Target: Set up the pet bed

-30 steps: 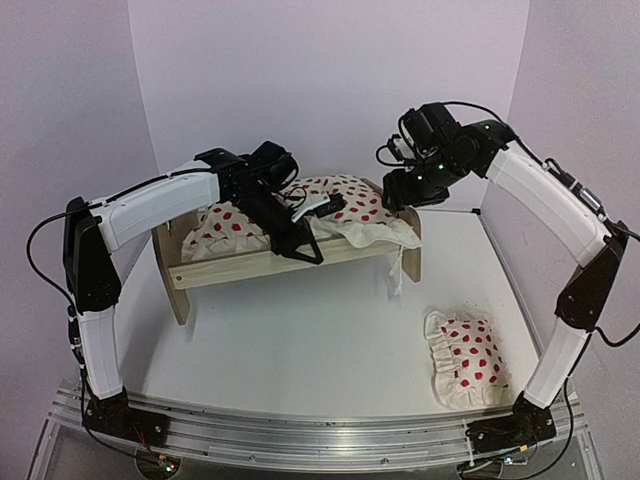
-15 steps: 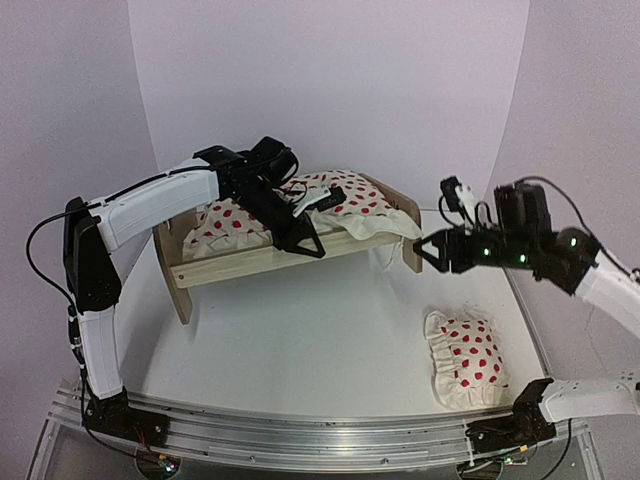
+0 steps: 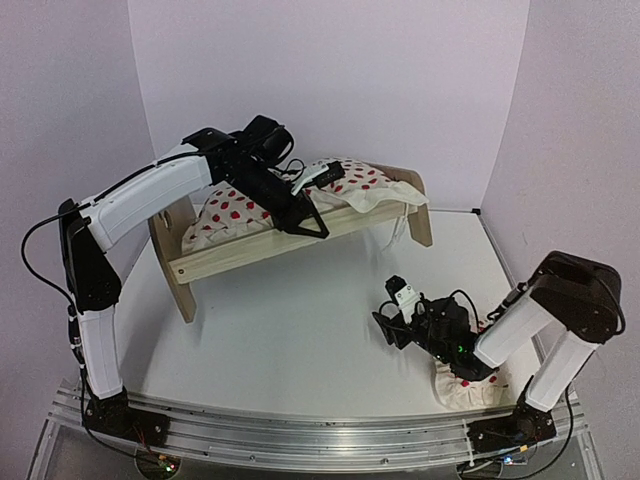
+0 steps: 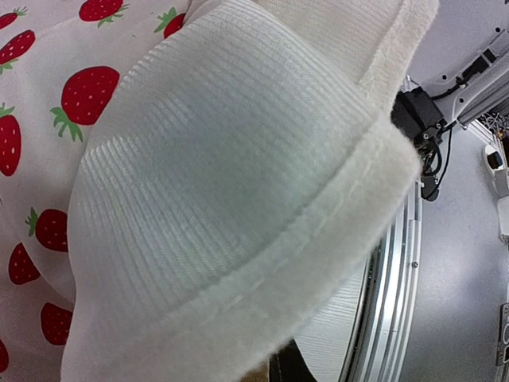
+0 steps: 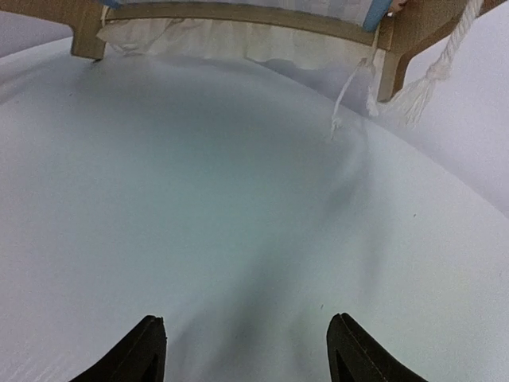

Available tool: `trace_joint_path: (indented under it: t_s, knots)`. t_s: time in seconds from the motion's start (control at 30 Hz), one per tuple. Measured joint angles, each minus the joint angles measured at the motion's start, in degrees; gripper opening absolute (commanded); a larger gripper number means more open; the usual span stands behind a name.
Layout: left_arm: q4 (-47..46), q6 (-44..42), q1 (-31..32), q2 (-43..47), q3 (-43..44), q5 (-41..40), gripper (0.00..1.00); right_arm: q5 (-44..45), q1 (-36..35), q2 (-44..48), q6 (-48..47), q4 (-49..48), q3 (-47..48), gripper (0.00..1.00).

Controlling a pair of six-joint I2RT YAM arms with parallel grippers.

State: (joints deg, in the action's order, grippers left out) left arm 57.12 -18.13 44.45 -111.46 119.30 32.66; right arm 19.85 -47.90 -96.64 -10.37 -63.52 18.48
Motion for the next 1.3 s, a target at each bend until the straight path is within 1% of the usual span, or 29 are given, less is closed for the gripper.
trace_joint_path:
  t_s: [0.1,0.23,0.43,0.57,0.7,0.77,0.8,0.9,0.97,1.0,1.03,1.2,1.3]
  knots:
    - [0.73,-0.02,0.09,-0.02,0.48,0.34,0.00,5.25,-0.15,-4.27,-4.54,-4.00,4.89,0.72]
    - [1.31,0.01,0.15,-0.02,0.70,0.67,0.00,9.50,-0.15,-5.72,-10.57,-8.19,11.46,0.73]
    - [1.51,-0.06,0.24,-0.02,0.70,0.86,0.00,15.57,-0.15,-10.56,-15.24,-11.47,19.28,0.72]
    - [1.52,-0.04,0.24,-0.02,0.70,1.09,0.00,19.43,-0.15,-13.41,-17.94,-11.42,21.83,0.69]
    - [1.56,-0.04,0.24,-0.02,0.70,1.19,0.00,22.53,-0.03,-14.27,-19.74,-11.46,23.66,0.64]
    - [1.56,-0.04,0.24,-0.02,0.70,1.21,0.00,23.54,0.27,-14.27,-20.31,-11.48,24.16,0.59]
    - [1.56,-0.04,0.24,-0.02,0.70,1.21,0.00,23.72,0.41,-14.27,-20.39,-11.48,24.30,0.54]
    - [1.58,-0.02,0.24,-0.02,0.70,1.23,0.00,24.18,1.38,-14.27,-20.85,-11.46,24.37,0.33]
    - [1.58,-0.02,0.24,-0.02,0.70,1.23,0.00,24.41,2.07,-14.27,-21.17,-11.46,24.39,0.17]
    - [1.58,-0.02,0.24,-0.02,0.70,1.23,0.00,24.45,2.37,-14.27,-21.10,-11.42,24.39,0.07]
    - [1.58,-0.02,0.24,-0.02,0.70,1.23,0.00,24.58,2.64,-14.27,-21.24,-11.53,24.39,0.01]
    - [1.48,0.00,0.24,-0.02,0.62,1.23,0.00,24.34,3.46,-14.20,-20.87,-11.81,23.88,0.00]
    - [0.54,0.12,0.19,0.21,-0.63,1.22,0.00,23.23,3.30,-13.47,-19.08,-11.81,21.40,0.00]
